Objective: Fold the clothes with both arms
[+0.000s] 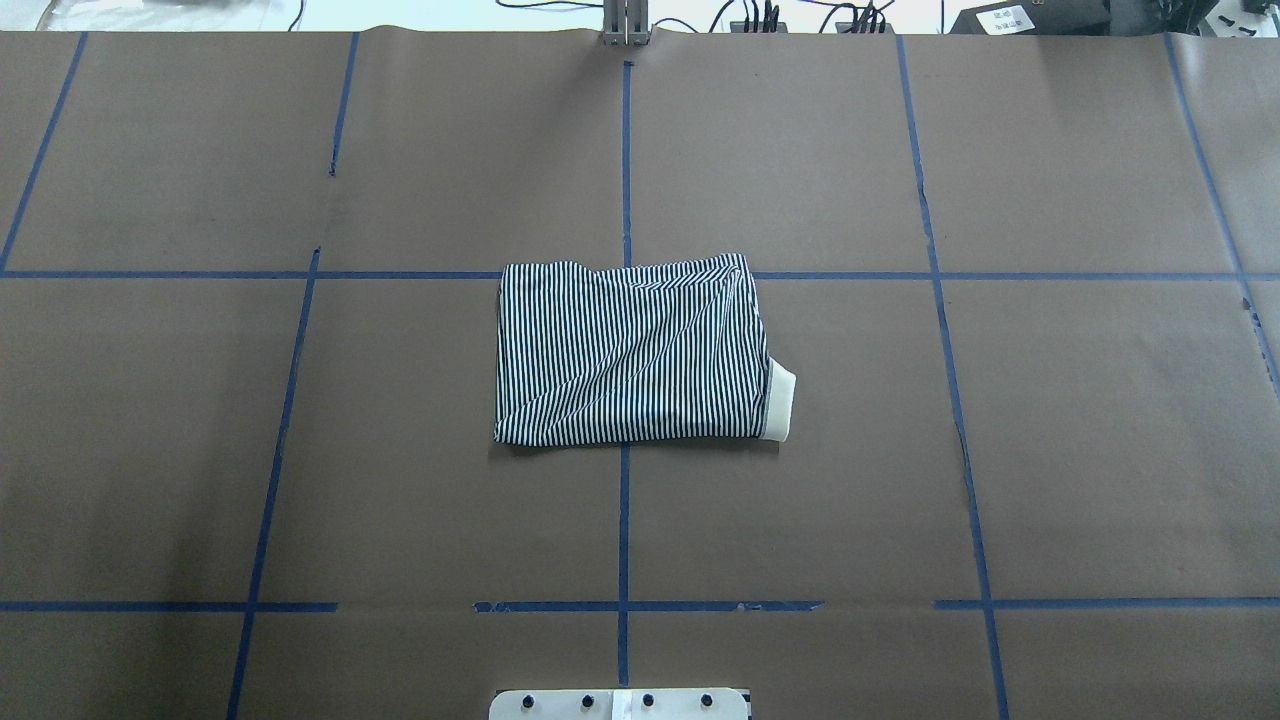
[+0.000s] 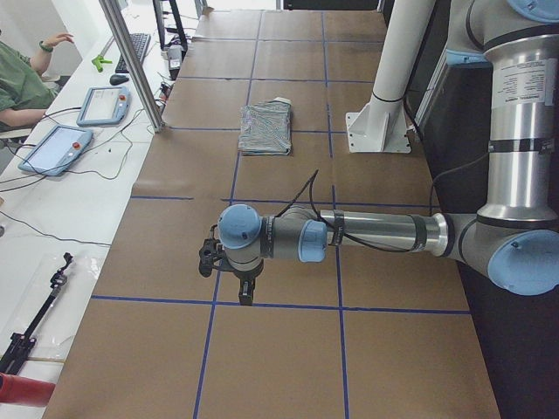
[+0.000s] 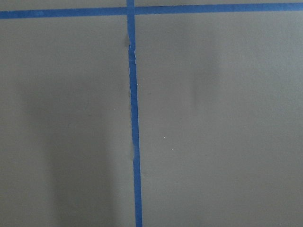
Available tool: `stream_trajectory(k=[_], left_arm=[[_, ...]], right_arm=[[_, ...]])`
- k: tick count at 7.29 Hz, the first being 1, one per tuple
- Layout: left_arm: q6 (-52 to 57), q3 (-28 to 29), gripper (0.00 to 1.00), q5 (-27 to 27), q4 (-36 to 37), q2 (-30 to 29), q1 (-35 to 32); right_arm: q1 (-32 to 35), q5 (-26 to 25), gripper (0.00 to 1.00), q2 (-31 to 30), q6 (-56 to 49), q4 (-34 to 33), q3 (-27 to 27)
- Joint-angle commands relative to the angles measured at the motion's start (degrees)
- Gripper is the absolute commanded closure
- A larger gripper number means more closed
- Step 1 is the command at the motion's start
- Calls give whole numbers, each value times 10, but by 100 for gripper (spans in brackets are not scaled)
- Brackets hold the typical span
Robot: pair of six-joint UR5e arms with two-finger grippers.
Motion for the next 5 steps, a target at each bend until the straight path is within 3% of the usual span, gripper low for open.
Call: stream_trajectory(k=[1,2,5], left_arm=[[-5,-8,0,87,4,-18,-2],[-7,-20,0,139,5,-22,-3],[14,-9,0,136,3,-35,-4]], right_arm=[[0,0,0,0,0,0,0],[0,0,0,0,0,0,0],[0,0,0,0,0,0,0]])
